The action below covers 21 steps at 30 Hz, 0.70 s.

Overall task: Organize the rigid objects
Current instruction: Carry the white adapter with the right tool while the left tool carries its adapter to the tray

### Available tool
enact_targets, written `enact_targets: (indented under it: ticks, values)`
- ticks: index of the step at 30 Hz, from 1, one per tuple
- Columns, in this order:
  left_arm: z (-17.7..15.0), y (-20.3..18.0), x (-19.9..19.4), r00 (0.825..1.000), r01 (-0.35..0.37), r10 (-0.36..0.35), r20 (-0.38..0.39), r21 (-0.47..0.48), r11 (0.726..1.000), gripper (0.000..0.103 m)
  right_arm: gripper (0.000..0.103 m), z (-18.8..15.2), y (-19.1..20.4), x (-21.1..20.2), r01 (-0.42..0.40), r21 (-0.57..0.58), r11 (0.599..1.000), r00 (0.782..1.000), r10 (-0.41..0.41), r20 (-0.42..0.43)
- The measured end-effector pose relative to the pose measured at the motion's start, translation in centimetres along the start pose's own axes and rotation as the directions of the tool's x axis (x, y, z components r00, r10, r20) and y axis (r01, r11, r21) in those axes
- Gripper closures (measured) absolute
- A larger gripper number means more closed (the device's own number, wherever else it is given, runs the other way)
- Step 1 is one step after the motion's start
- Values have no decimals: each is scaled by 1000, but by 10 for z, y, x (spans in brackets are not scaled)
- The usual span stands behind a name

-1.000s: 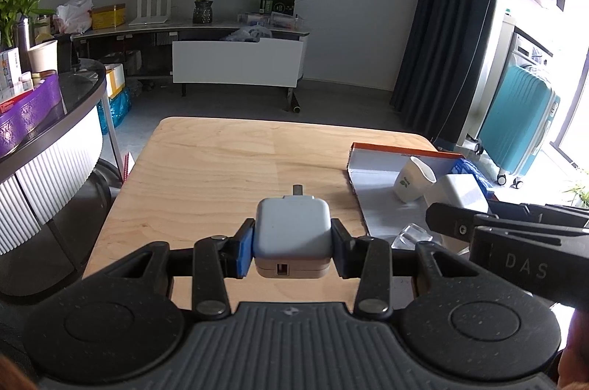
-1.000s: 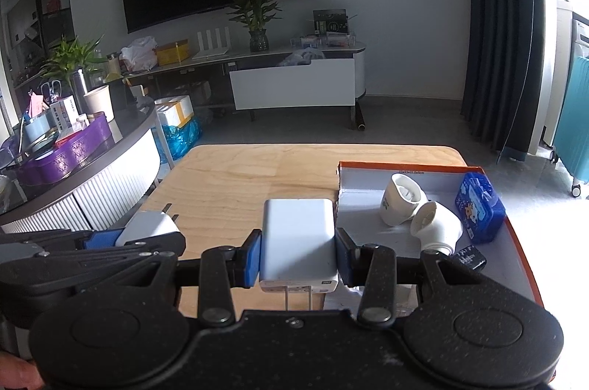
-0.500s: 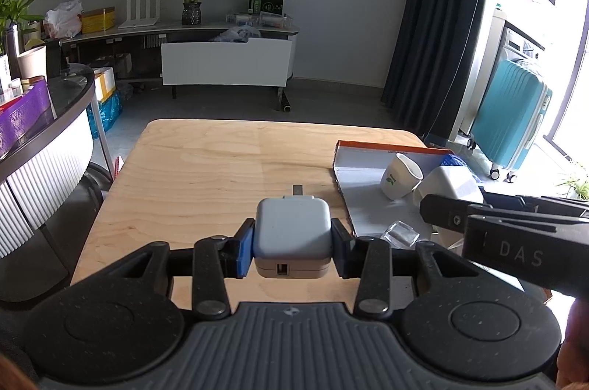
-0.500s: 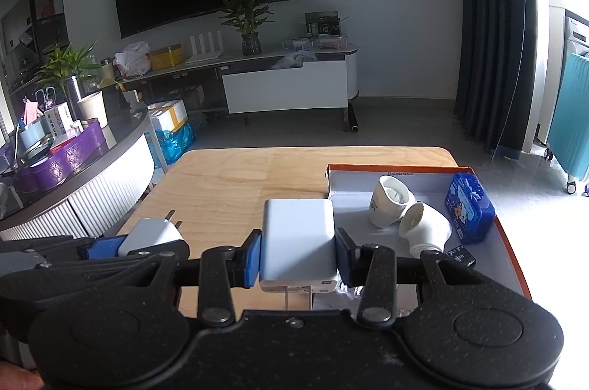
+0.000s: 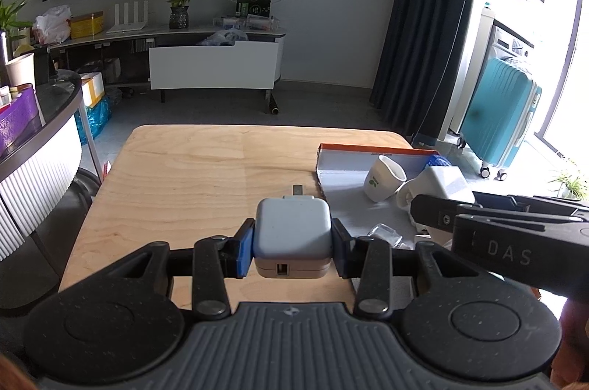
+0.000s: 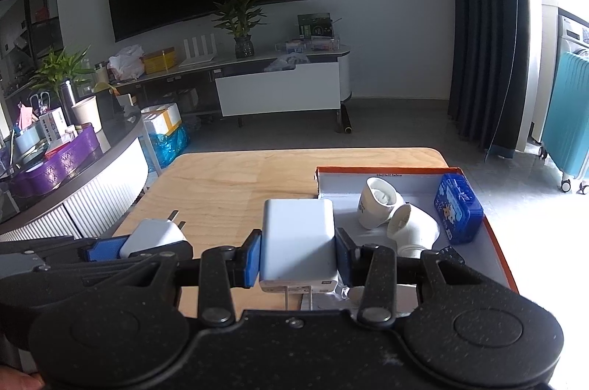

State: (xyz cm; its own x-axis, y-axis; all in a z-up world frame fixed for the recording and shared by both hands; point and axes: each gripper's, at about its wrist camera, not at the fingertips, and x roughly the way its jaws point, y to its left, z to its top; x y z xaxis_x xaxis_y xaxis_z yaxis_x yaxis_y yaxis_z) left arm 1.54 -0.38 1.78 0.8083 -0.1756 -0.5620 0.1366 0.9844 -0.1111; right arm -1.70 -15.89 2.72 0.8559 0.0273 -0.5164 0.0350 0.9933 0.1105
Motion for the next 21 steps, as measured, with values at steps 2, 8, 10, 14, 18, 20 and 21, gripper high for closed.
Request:
enact_targets:
  ticks: [2,8,10,14,18,20,21]
  values:
    - [0,-2,0,1000,1,-1,1,2,1000,61,53,0,-1,-1,3,0,1000,1000,-3,0]
    - [0,-7,0,1000,11,-11,1,12,1000,61,53,-1,-4,-6,13,8,1000,1000,-13,3]
    - [1,-8,1,1000,16,-16,-1,15,1000,61,53,-1,-7,-8,19,12,1000,1000,-19,5]
    - [1,-11,3,1000,27,-27,-3,21,999,61,53,-1,-14,-11,35,20,999,999,-35,8]
    - [0,-17,4,999,41,-41,-6,32,999,61,53,-1,-22,-15,49,32,998,999,-50,12]
    - [0,-20,4,999,48,-48,-6,39,998,61,53,-1,-25,-17,55,37,998,998,-56,15]
    - [0,-22,4,999,50,-50,-6,42,998,61,53,-1,-26,-18,58,39,998,998,-58,16]
